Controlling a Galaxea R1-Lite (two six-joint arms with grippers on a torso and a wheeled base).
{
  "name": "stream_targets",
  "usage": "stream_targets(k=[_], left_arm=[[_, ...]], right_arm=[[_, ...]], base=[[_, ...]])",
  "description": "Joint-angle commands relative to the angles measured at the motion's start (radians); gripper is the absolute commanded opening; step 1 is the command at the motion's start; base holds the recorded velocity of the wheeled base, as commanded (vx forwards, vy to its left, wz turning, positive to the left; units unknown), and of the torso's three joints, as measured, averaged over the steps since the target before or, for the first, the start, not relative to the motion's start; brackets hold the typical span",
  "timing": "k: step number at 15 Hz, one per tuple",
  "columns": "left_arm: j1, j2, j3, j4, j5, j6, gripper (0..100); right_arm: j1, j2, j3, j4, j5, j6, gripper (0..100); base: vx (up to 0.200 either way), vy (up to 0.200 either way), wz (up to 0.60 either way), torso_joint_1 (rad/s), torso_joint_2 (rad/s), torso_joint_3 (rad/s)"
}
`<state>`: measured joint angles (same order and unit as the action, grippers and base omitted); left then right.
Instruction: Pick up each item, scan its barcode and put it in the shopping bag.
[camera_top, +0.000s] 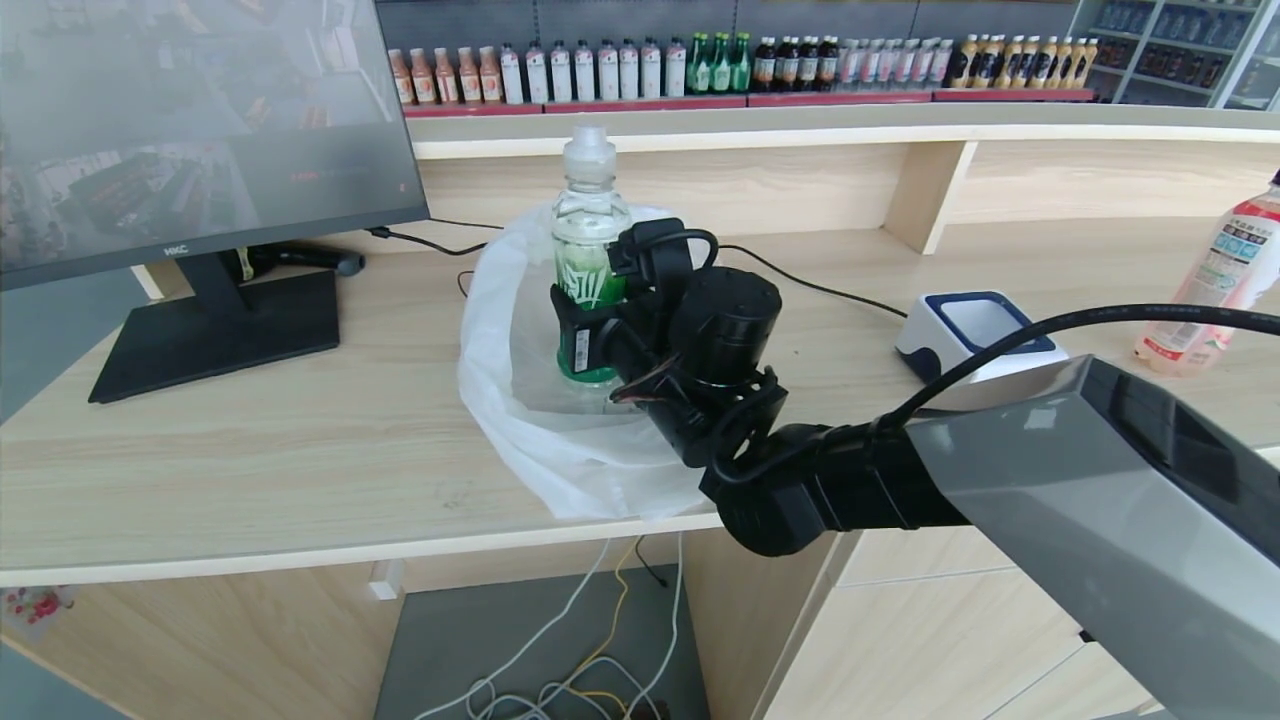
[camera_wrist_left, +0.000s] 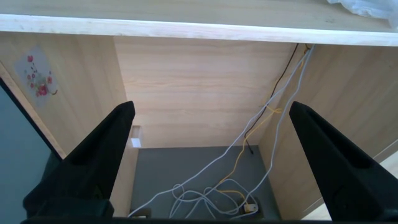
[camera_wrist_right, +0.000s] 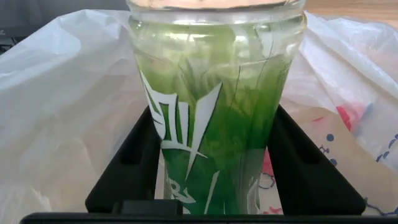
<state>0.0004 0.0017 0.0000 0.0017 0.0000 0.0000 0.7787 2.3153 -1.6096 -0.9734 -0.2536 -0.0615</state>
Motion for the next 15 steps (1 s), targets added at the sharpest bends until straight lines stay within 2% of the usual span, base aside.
stream_targets(k=[1,15], left_arm=[[0.001,0.000,0.000,0.000,0.000,0.000,100],[0.001,0.000,0.000,0.000,0.000,0.000,100]], right_arm=[[0.001,-0.004,0.002,-0.004,0.001,-0.001,100],[-0.001,-0.137,0.030,-0.024,-0.003,-0.004,100]], base=[[0.000,0.000,0.00,0.000,0.00,0.000],[0.000,0.000,0.00,0.000,0.00,0.000]])
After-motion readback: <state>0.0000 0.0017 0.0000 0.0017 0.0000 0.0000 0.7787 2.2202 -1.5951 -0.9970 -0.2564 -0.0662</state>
